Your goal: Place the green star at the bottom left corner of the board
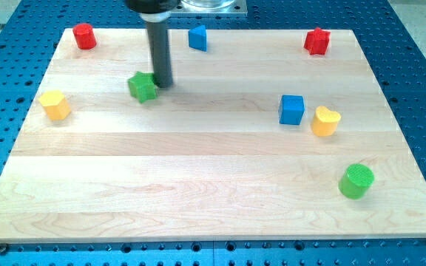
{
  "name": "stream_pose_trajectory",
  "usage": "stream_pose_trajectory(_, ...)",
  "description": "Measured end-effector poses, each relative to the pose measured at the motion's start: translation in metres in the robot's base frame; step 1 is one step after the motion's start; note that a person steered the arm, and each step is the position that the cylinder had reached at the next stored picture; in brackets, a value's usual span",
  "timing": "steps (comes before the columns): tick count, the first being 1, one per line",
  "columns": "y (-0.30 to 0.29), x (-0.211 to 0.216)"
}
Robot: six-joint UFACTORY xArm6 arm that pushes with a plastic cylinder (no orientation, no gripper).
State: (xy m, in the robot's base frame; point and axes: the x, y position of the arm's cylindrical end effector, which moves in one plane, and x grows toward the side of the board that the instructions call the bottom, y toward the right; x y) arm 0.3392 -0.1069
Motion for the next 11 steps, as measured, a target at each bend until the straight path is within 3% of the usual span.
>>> stream_pose_trajectory(1,-0.053,0.049)
stream_pose_trajectory(2,-0.063,0.077)
stream_pose_trajectory(4,-0.06,0.064)
stream_pose_trajectory(6,-0.093,0.158)
stream_pose_trajectory(8,-0.101,0.135)
stream_pose_trajectory(10,-0.115,0.187)
stream_pose_trajectory(11,-0.054,0.158)
